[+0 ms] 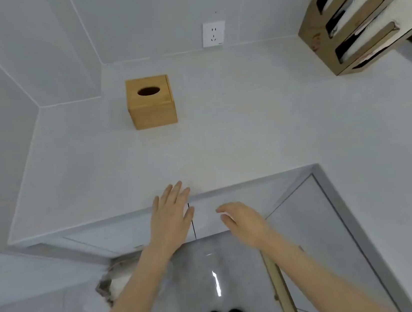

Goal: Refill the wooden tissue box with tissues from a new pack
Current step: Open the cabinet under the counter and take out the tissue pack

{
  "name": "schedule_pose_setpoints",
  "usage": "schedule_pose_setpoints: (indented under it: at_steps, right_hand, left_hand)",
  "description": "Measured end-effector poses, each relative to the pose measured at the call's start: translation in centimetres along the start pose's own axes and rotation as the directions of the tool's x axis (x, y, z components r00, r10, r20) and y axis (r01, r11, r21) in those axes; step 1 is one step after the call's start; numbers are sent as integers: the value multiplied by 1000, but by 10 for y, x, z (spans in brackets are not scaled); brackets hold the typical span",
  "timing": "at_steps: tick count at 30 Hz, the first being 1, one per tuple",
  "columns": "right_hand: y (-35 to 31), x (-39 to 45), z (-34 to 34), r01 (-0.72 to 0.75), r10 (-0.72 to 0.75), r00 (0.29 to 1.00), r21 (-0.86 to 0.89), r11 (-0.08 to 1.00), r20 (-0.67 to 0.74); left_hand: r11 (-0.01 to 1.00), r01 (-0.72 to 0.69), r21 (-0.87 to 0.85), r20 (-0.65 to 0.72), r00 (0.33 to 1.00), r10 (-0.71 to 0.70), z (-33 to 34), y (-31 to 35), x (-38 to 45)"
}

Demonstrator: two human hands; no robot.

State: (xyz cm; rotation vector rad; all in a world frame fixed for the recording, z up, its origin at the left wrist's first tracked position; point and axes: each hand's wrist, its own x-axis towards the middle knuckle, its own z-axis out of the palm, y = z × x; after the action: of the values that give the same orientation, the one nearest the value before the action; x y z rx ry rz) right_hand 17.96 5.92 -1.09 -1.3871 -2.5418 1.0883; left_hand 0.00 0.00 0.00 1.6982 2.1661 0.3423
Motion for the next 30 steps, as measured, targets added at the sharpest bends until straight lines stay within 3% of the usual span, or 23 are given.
schedule_pose_setpoints:
  at_steps: [4, 8, 15, 30]
  right_hand:
    - [12, 19, 29, 88, -58, 989, -236, 968, 134]
    - [21, 35, 43, 152, -109, 986, -422, 894, 123]
    - [30, 46, 54, 171, -114, 984, -583, 794, 134]
    - [33, 64, 52, 83, -31, 992, -431, 899, 125]
  left_hand:
    - [1000, 19, 13, 31, 999, -19, 19, -17, 0]
    - [1000, -4, 25, -15, 1000, 5, 28, -25, 1]
    - [1000, -2, 3, -100, 995, 2, 32, -20, 2]
    - [999, 15, 42, -177, 984, -8, 39, -14, 2]
